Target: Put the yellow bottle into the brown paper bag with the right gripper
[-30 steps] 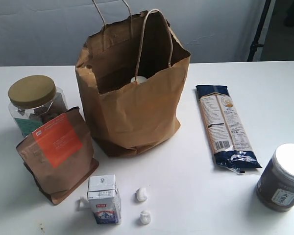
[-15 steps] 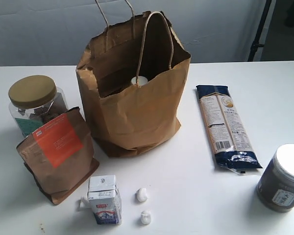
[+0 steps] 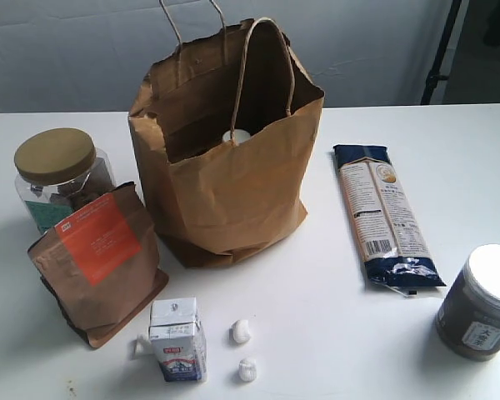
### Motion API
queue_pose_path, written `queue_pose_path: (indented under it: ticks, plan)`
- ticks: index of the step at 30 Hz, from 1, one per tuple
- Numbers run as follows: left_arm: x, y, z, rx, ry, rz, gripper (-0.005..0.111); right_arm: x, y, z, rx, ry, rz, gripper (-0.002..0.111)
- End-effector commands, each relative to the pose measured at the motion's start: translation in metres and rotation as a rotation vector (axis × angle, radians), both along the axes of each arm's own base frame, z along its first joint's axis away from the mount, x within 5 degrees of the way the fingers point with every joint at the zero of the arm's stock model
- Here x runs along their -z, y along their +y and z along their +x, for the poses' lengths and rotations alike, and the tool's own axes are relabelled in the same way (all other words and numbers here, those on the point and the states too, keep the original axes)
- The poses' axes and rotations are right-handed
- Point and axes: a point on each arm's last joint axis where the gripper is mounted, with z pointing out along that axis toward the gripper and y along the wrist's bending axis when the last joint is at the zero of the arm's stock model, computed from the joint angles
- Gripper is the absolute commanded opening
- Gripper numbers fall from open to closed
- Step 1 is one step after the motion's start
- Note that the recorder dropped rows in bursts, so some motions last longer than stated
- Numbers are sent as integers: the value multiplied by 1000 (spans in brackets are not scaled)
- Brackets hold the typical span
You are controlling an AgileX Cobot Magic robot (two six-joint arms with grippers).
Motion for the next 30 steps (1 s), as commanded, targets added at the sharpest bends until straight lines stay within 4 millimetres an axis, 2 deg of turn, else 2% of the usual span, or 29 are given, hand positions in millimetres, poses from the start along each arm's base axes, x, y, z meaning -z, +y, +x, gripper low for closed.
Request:
queue_pose_path:
  ticks: [1, 5, 8, 12, 30]
  plan:
    - [0, 0, 0, 6, -8, -1, 0, 17, -2, -1, 31, -64, 44, 0]
    - [0, 0, 0, 6, -8, -1, 0, 45, -15, -17, 133, -258, 22, 0]
    - [1, 0, 0, 6, -4, -2, 0, 72, -17, -15, 168, -222, -69, 0]
    - [0, 0, 0, 6, -9, -1, 0, 71, -17, -14, 154, -264, -134, 0]
    - [0, 0, 0, 6, -9, -1, 0, 75, -16, -15, 151, -208, -104, 0]
